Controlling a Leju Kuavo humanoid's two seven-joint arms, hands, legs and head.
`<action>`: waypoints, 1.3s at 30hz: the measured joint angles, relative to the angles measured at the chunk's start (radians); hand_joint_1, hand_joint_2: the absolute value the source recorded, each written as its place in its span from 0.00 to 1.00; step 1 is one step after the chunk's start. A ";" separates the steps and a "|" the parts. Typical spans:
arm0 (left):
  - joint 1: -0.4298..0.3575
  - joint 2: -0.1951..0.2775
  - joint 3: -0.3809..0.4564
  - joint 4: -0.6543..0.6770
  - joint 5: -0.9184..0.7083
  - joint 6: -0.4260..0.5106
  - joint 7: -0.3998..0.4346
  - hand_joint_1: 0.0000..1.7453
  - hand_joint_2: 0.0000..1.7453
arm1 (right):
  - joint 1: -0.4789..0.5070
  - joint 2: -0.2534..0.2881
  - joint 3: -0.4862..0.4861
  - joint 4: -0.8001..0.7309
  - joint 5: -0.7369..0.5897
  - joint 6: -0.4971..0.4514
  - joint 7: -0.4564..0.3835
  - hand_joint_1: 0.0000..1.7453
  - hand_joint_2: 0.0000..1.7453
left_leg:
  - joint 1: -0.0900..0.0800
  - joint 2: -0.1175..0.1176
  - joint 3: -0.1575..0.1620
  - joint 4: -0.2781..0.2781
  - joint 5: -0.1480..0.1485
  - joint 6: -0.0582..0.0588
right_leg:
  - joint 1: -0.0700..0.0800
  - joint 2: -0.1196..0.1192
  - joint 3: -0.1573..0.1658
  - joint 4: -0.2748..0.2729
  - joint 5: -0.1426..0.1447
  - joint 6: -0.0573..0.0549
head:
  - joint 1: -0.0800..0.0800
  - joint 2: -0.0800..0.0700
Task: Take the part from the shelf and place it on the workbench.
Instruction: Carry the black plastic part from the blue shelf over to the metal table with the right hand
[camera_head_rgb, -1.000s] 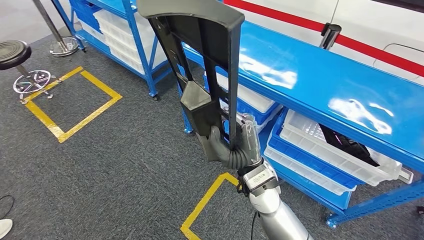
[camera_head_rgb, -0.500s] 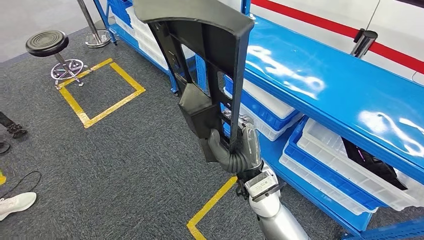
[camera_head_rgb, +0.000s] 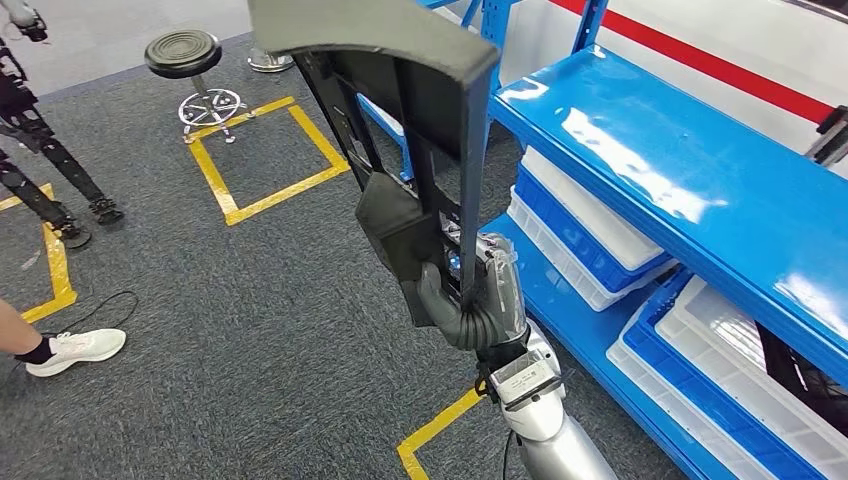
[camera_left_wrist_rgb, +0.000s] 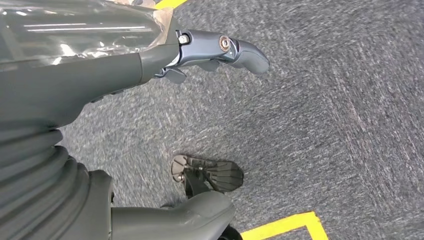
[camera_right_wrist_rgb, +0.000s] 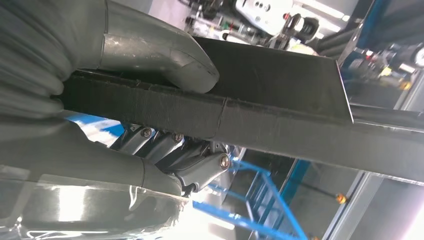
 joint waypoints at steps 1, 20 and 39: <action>0.000 -0.001 0.000 0.000 0.000 0.000 0.000 0.00 1.00 | 0.000 0.000 0.000 0.000 0.002 0.003 0.000 1.00 1.00 | -0.001 -0.013 -0.002 0.005 -0.002 -0.004 | -0.002 0.016 0.028 -0.065 0.028 0.005 | 0.000 0.000; 0.002 0.008 0.019 0.000 -0.023 0.019 0.006 0.00 1.00 | 0.000 0.000 0.005 0.002 -0.008 -0.001 -0.003 1.00 1.00 | -0.016 0.140 -0.014 0.025 -0.025 -0.019 | 0.019 -0.115 0.080 -0.150 0.046 -0.043 | -0.004 0.000; 0.009 0.013 0.023 0.000 -0.045 0.060 0.033 0.00 1.00 | 0.024 -0.001 0.003 -0.014 0.001 -0.004 -0.009 1.00 1.00 | 0.002 0.000 -0.027 0.058 -0.045 -0.038 | -0.007 0.001 0.061 -0.151 0.077 -0.039 | -0.005 0.000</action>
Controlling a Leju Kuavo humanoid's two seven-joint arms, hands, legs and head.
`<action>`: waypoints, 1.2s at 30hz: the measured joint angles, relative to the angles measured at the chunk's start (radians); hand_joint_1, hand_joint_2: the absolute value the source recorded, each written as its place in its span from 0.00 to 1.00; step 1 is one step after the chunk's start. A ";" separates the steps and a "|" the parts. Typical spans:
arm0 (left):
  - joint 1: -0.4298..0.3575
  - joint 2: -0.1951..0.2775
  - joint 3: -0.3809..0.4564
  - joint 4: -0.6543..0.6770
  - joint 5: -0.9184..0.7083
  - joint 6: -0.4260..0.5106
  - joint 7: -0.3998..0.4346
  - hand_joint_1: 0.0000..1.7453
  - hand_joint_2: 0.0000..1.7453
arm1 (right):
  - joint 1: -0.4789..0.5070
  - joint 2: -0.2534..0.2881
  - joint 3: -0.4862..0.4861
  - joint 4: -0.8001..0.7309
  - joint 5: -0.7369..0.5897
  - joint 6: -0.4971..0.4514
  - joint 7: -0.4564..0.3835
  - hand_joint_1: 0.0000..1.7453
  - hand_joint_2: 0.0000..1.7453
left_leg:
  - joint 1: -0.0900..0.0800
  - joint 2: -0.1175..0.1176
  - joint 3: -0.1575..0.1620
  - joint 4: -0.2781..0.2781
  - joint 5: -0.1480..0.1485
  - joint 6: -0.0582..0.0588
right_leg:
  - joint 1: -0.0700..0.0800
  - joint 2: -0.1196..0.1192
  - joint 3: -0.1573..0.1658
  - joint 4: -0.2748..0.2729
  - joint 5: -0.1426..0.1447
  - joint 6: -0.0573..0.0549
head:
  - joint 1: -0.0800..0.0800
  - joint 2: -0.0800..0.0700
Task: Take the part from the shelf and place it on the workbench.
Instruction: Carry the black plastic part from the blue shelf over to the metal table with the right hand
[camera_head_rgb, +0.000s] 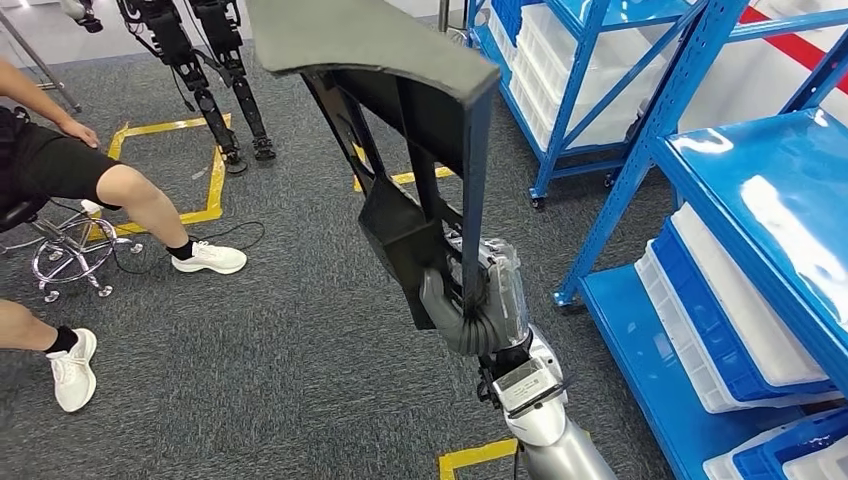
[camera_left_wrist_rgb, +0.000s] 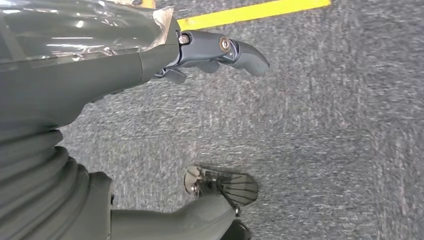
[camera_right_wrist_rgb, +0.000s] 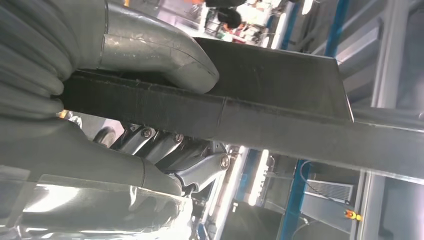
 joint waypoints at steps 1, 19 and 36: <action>-0.001 0.000 0.000 0.000 -0.002 0.001 0.004 0.00 1.00 | 0.000 0.002 0.000 -0.002 0.002 0.002 0.000 1.00 1.00 | 0.001 0.032 -0.025 0.054 -0.029 -0.004 | 0.002 -0.010 0.002 -0.001 -0.001 -0.006 | -0.002 0.000; -0.009 0.004 0.006 0.000 -0.028 0.017 0.078 0.00 1.00 | 0.009 0.009 -0.007 -0.013 0.014 0.019 -0.012 1.00 1.00 | -0.004 0.048 0.042 -0.073 0.040 0.045 | 0.020 -0.018 -0.112 0.275 -0.142 0.002 | 0.004 0.000; 0.000 0.001 0.025 0.000 -0.020 0.031 0.075 0.00 1.00 | 0.018 0.018 -0.013 -0.012 0.010 0.020 -0.016 1.00 1.00 | 0.005 0.081 -0.116 0.224 -0.080 -0.010 | 0.011 -0.061 0.010 -0.006 -0.007 -0.015 | -0.002 0.000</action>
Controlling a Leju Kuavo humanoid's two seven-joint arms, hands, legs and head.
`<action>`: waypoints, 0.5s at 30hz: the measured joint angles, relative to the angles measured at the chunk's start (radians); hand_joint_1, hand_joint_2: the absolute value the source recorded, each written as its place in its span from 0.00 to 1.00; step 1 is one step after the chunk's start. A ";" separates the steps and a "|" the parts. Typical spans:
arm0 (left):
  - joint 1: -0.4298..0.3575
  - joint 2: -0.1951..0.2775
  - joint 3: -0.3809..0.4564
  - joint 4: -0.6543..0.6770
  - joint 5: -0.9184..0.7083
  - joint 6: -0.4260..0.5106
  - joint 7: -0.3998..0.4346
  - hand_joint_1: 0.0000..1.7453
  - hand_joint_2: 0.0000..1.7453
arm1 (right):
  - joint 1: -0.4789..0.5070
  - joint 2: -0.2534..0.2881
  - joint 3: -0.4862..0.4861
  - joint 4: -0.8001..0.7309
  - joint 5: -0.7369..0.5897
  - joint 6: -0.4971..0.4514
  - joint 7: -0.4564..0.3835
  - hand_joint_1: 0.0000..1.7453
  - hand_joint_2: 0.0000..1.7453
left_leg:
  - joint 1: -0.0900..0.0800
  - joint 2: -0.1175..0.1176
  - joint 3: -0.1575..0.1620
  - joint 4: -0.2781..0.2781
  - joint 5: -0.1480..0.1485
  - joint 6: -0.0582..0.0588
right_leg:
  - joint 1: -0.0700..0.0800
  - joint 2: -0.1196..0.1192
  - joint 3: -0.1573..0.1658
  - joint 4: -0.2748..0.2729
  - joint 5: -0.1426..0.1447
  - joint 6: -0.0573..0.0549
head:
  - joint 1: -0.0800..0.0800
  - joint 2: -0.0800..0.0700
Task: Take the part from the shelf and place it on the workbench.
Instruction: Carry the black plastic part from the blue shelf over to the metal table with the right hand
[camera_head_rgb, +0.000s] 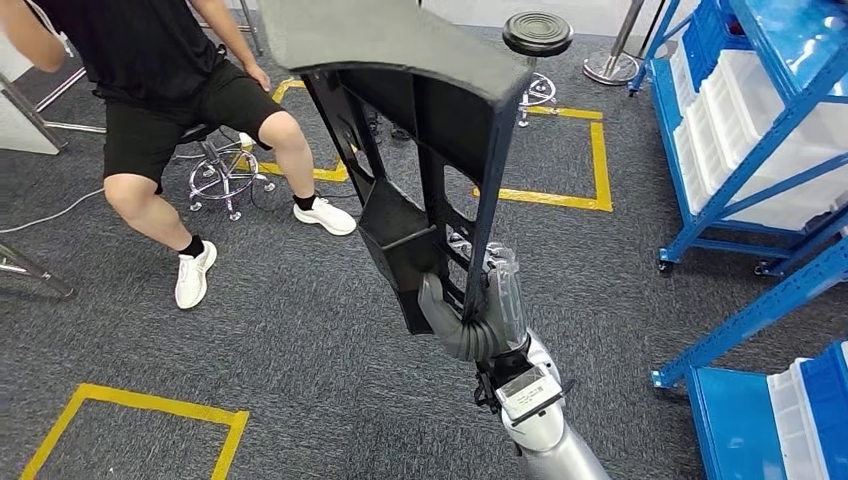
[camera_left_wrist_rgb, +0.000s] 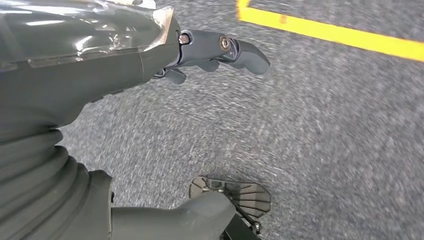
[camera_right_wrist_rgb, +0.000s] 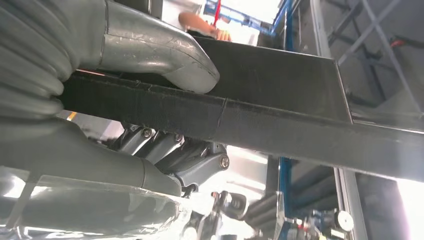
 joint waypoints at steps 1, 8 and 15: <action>0.001 0.000 0.001 0.000 0.001 0.001 0.000 0.00 1.00 | 0.000 0.000 0.000 0.000 0.000 0.000 -0.001 1.00 1.00 | 0.000 0.007 0.028 -0.057 0.034 0.002 | 0.001 -0.011 0.002 0.000 -0.002 0.000 | 0.000 0.000; -0.001 -0.005 0.026 0.000 0.028 -0.005 -0.009 0.00 1.00 | 0.002 0.002 -0.015 -0.011 0.011 -0.021 -0.016 1.00 1.00 | -0.017 0.033 0.144 -0.275 0.106 0.032 | 0.014 -0.053 0.020 0.000 -0.022 0.028 | 0.003 0.000; -0.006 -0.009 0.044 0.000 0.031 -0.006 -0.012 0.00 1.00 | 0.020 -0.006 -0.045 -0.027 0.013 -0.031 -0.019 1.00 1.00 | -0.009 -0.054 0.159 -0.291 0.117 0.051 | 0.010 0.046 -0.134 0.284 -0.118 0.032 | 0.007 0.000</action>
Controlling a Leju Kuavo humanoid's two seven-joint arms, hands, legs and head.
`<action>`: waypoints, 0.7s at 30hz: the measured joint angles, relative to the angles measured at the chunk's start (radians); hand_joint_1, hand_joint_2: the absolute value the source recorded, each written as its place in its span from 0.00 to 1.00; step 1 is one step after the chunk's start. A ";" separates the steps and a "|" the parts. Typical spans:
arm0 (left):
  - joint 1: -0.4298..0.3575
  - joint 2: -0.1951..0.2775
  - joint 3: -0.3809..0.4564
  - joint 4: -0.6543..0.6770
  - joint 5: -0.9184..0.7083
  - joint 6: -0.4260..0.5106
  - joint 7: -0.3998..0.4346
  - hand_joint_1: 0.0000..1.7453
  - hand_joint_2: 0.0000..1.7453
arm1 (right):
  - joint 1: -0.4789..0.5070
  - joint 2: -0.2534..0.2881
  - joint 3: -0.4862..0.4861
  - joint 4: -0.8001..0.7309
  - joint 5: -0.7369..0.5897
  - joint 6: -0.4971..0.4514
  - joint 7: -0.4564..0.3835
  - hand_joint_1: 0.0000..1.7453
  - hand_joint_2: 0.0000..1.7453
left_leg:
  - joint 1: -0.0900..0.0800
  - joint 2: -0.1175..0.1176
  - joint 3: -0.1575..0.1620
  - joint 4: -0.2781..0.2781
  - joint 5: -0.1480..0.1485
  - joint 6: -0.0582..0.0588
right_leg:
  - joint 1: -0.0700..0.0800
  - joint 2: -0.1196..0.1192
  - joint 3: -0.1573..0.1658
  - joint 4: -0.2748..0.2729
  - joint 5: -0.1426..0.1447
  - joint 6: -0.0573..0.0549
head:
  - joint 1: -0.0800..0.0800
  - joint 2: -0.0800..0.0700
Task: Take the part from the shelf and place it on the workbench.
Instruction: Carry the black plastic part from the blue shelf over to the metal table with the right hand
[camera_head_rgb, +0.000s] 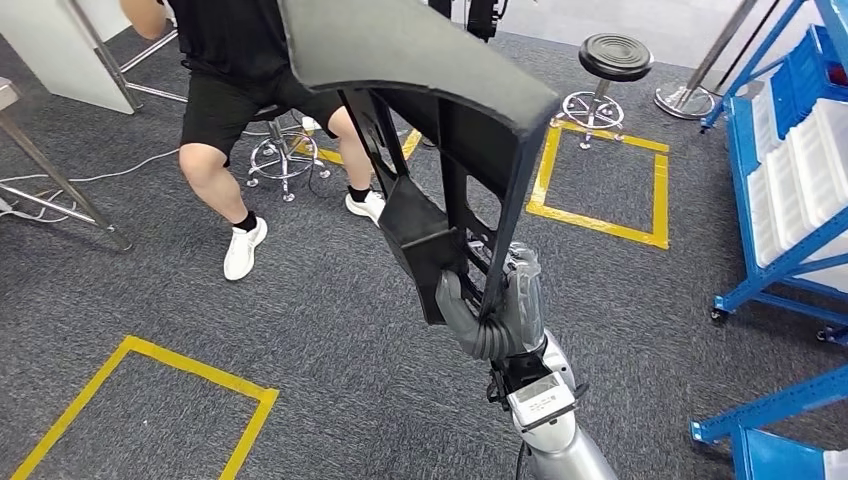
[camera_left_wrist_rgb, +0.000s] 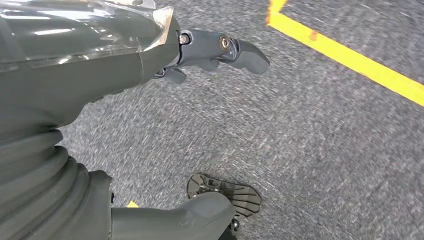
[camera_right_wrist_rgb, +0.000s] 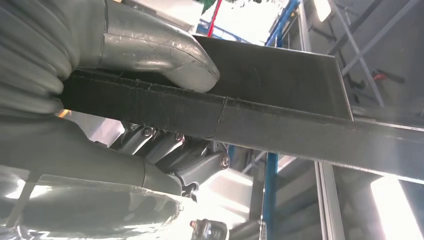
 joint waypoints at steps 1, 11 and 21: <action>0.000 0.000 0.000 0.000 0.000 0.000 0.001 0.00 1.00 | 0.002 -0.001 -0.003 -0.001 -0.001 0.000 0.000 1.00 1.00 | 0.000 -0.015 0.001 0.000 0.000 -0.001 | -0.002 0.004 0.017 -0.048 0.029 0.009 | 0.000 0.000; 0.005 -0.004 0.012 0.001 -0.009 0.006 0.008 0.00 1.00 | -0.011 0.007 -0.011 -0.004 -0.004 0.015 0.000 1.00 1.00 | 0.001 -0.002 -0.057 0.110 -0.069 -0.047 | -0.013 0.007 0.127 -0.291 0.136 -0.028 | -0.006 0.000; -0.005 -0.005 0.016 -0.002 -0.014 0.004 0.012 0.00 1.00 | -0.011 0.011 -0.005 -0.006 -0.015 0.024 0.000 1.00 1.00 | -0.015 0.119 -0.012 0.020 -0.017 -0.020 | 0.011 -0.099 0.146 -0.291 0.113 -0.029 | -0.008 0.000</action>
